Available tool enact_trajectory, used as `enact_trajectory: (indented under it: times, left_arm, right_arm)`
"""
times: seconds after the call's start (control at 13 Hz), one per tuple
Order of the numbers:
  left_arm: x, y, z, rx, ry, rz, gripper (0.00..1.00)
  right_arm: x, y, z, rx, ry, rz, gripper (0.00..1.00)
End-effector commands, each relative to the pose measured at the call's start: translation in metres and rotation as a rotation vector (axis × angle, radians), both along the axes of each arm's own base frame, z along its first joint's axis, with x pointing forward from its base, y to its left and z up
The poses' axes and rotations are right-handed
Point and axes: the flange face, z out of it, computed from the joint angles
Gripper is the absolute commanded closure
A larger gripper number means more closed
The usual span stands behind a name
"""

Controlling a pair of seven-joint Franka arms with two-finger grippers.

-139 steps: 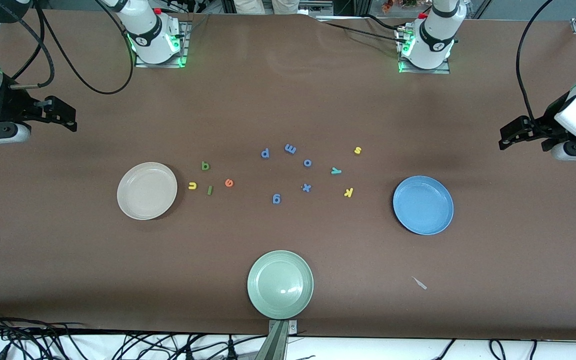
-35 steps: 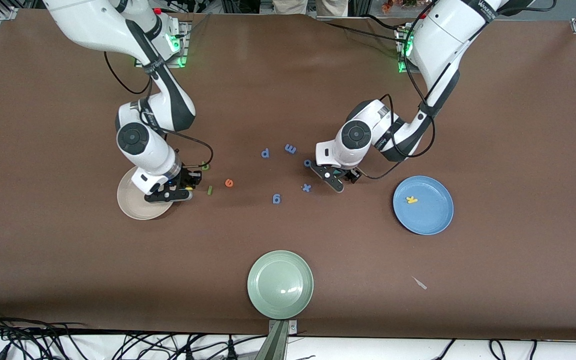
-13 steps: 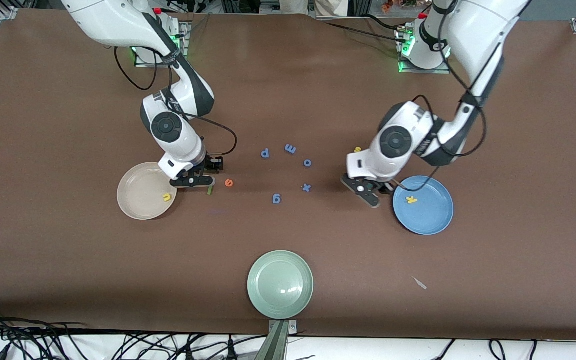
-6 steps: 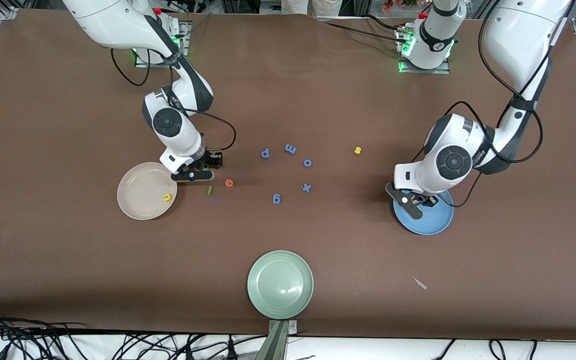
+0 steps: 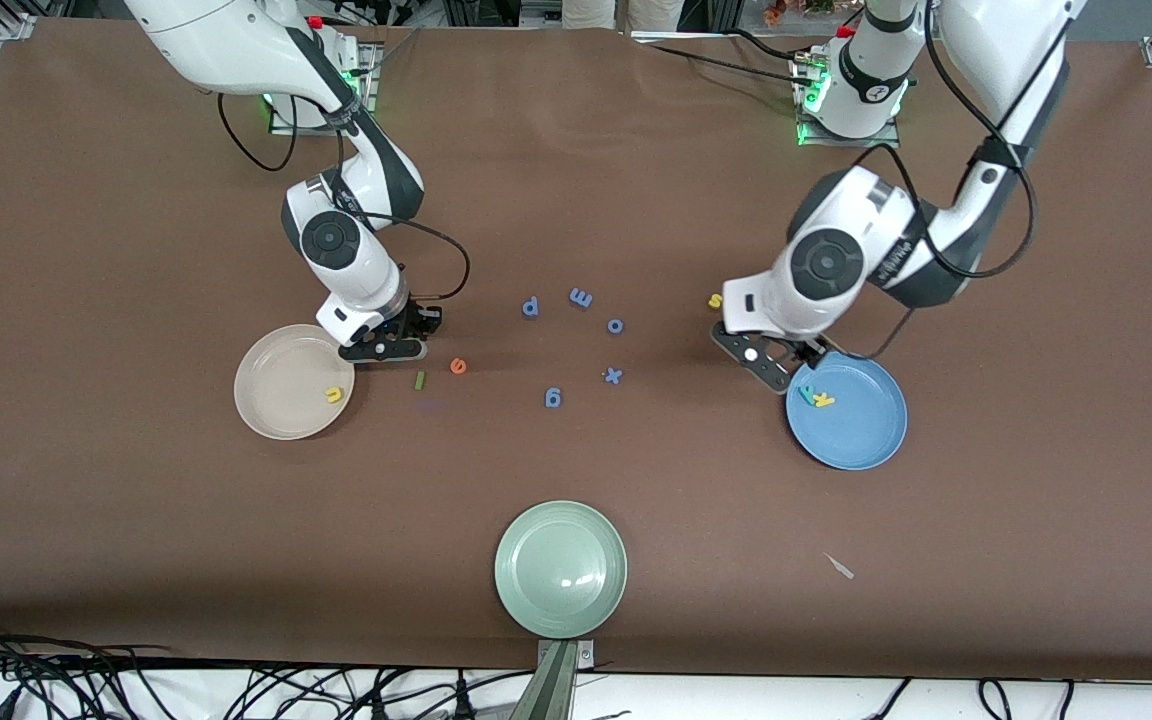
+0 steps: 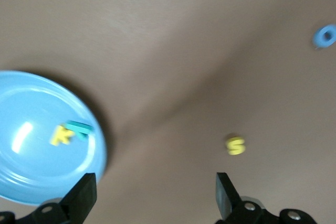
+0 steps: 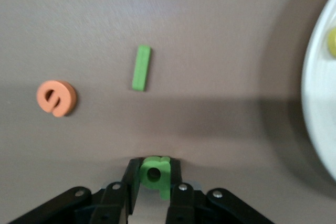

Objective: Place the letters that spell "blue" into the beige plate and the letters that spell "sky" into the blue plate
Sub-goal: 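Grasp the S with the left gripper while the right gripper places the q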

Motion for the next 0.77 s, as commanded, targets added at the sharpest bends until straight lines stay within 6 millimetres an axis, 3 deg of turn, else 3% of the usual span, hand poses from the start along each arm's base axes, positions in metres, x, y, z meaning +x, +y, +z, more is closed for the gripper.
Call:
enact_trajectory:
  times: [0.0,0.15,0.23,0.39,0.46,0.54,0.69]
  left_arm:
    - [-0.033,-0.012,-0.023,0.029,0.015,0.147,0.0]
    - [-0.055,-0.008,-0.057,-0.03,-0.024,0.166,0.0]
    - [-0.066,-0.012,-0.069,-0.044,-0.038,0.188,0.0]
    - [-0.083,-0.018,-0.086,-0.078,-0.062,0.213,0.0]
    - [-0.089,-0.018,-0.095,-0.102,-0.068,0.218,0.0]
    - [-0.09,-0.018,-0.098,-0.106,-0.073,0.209,0.0]
    - [-0.092,-0.017,-0.109,-0.079,-0.088,0.17,0.0]
  right_arm:
    - [0.032,-0.021,0.042,-0.05,0.008,0.072,0.84]
    - [0.067,-0.053,0.068,-0.093,0.035,0.173,0.84]
    - [0.076,-0.071,0.071,-0.103,0.037,0.221,0.84]
    - [0.085,-0.106,0.063,-0.117,0.044,0.281,0.81]
    - [0.085,-0.111,0.061,-0.116,0.044,0.275,0.8]
    - [0.085,-0.111,0.06,-0.113,0.045,0.271,0.73]
    - [0.085,-0.111,0.06,-0.112,0.045,0.26,0.42]
